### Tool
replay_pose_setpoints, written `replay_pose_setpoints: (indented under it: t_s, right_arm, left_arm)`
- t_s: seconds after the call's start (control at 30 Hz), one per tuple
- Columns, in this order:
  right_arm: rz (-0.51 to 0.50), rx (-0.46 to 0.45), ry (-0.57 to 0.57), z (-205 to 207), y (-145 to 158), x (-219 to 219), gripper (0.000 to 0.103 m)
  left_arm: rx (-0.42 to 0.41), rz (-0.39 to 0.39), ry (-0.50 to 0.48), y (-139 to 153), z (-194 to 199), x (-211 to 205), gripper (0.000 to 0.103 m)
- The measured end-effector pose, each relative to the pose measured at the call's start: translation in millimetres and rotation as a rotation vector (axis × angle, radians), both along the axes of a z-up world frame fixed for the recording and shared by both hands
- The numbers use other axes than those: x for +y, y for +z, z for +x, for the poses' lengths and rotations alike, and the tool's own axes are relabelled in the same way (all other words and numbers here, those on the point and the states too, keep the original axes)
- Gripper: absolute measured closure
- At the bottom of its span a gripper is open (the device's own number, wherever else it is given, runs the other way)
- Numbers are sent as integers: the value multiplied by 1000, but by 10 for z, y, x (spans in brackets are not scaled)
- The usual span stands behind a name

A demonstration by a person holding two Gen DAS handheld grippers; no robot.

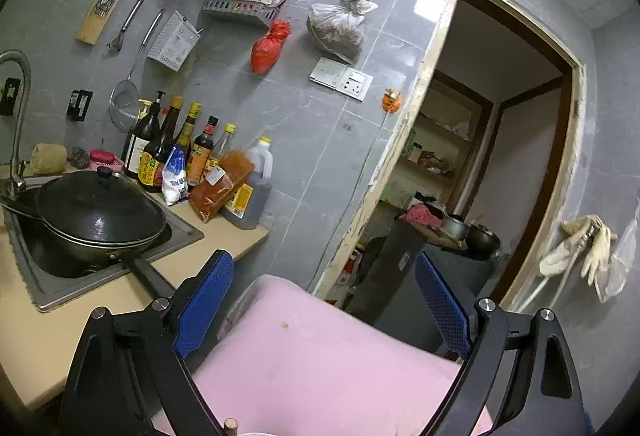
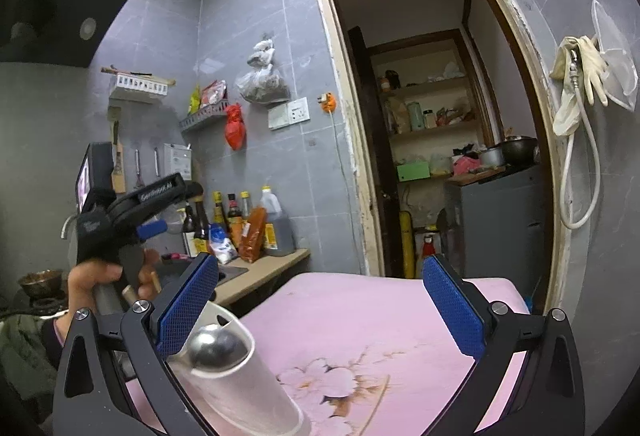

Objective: Organize utensils
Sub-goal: 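Withdraw both open tools from the caddy back over the table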

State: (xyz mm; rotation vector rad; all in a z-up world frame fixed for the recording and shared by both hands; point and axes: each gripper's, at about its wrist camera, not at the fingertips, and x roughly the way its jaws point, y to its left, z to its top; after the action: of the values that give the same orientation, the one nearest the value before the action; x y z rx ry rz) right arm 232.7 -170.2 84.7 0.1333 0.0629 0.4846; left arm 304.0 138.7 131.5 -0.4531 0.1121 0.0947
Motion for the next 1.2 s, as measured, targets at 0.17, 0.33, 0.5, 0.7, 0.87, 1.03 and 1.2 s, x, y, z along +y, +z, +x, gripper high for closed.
replay_pose_setpoints:
  t_s: [0.17, 0.33, 0.5, 0.7, 0.87, 1.03, 1.2]
  right_arm:
    - [4, 12, -10, 60, -11, -60, 0]
    - [2, 25, -13, 87, -74, -66, 0]
    - [15, 37, -10, 56, -89, -69, 0]
    - [0, 45, 3, 8, -106, 1, 0]
    - [5, 43, 1, -16, -113, 11, 0]
    - [25, 36, -4, -111, -84, -10, 0]
    - [21, 27, -8, -250, -61, -44, 0]
  left_arm:
    - [9, -15, -16, 35, 156, 2, 14]
    - [-24, -15, -7, 18, 48, 42, 14]
    - [-34, 9, 19, 28, -26, 55, 14]
    - [-42, 26, 30, 42, -127, 67, 14]
    - [-41, 38, 35, 70, -241, 109, 14]
    - [-23, 68, 39, 10, -467, 109, 14]
    - [10, 96, 23, -137, -744, 58, 14]
